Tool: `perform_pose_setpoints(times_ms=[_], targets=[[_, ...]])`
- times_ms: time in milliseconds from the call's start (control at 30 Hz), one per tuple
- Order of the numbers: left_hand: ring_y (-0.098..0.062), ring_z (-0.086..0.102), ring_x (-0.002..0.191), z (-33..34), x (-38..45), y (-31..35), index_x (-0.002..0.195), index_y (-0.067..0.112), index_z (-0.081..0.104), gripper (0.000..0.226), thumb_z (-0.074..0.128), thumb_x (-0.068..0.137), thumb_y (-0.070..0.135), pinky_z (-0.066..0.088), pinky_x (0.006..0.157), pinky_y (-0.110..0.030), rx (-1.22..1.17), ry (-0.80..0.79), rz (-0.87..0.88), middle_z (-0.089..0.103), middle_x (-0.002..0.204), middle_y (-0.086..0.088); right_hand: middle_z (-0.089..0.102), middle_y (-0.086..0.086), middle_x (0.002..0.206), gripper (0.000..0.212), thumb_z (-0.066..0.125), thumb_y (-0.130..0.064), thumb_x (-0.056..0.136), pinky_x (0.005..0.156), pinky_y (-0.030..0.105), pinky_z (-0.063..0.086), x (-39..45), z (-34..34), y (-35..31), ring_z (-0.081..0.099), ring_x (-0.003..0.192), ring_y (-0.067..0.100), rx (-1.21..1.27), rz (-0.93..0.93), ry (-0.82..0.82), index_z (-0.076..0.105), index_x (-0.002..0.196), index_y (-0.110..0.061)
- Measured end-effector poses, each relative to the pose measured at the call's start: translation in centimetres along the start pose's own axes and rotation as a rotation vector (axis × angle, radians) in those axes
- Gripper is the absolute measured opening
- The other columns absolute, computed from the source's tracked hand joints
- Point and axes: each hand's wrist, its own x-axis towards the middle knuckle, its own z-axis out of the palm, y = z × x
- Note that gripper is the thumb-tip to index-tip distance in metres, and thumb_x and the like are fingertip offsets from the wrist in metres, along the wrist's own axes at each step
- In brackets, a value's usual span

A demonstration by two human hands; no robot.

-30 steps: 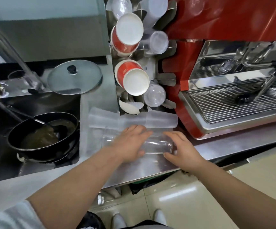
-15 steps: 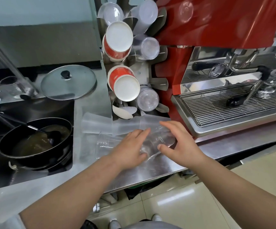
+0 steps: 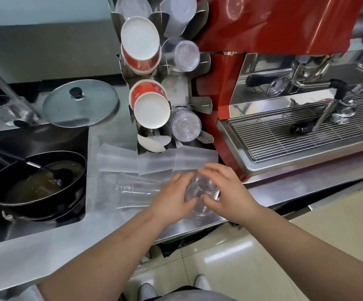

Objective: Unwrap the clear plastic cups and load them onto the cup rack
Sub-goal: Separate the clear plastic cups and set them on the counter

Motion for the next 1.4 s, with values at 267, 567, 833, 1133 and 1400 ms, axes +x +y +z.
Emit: perform_pose_setpoints(times_ms=[267,567,833,1133,1400], targets=[[-0.012,0.050,0.119,-0.2,0.3,0.5,0.146,0.021,0.038,0.067,0.066,0.085,0.027,0.042,0.103,-0.029,-0.019,0.009,-0.024,0.049,0.134,-0.002,0.045,0.004,0.138,0.062,0.073,-0.026,0.074,0.106,0.037,0.036,0.5,-0.4,-0.1,0.041,0.126,0.025,-0.042,0.035,-0.049,0.051,0.132,-0.019],[-0.019,0.053,0.115,-2.7,0.1,0.8,0.143,0.027,0.041,0.062,0.063,0.086,0.027,0.043,0.095,-0.028,0.203,-0.078,-0.002,0.050,0.124,-0.002,0.029,0.007,0.149,0.064,0.066,-0.026,0.077,0.106,0.037,0.038,2.3,-2.1,-0.2,0.039,0.133,0.024,-0.157,0.104,-0.218,0.042,0.136,-0.024],[-0.021,0.050,0.121,-9.1,-0.3,0.7,0.135,0.033,0.052,0.050,0.061,0.087,0.039,0.047,0.096,-0.038,0.616,-0.228,-0.019,0.051,0.128,0.000,0.054,0.005,0.127,0.045,0.061,-0.034,0.083,0.099,0.038,0.043,6.0,-3.5,-4.5,0.049,0.119,0.025,-0.274,-0.037,-0.296,0.054,0.127,-0.023],[-0.027,0.046,0.125,-12.1,-2.3,-2.6,0.144,0.034,0.036,0.072,0.065,0.079,0.048,0.040,0.102,-0.039,0.830,-0.355,-0.147,0.048,0.134,-0.001,0.057,0.007,0.116,0.043,0.059,-0.029,0.083,0.081,0.033,0.051,7.1,3.6,-8.3,0.058,0.104,0.027,-0.357,0.096,-0.559,0.050,0.125,-0.022],[-0.030,0.035,0.135,-9.7,-3.9,-6.0,0.153,0.025,0.020,0.087,0.064,0.081,0.047,0.016,0.118,-0.041,0.807,-0.320,-0.139,0.039,0.144,-0.006,0.044,0.008,0.132,0.066,0.060,-0.021,0.077,0.097,0.033,0.044,5.9,8.8,-5.9,0.048,0.123,0.028,-0.136,0.207,-0.494,0.034,0.138,-0.019]])
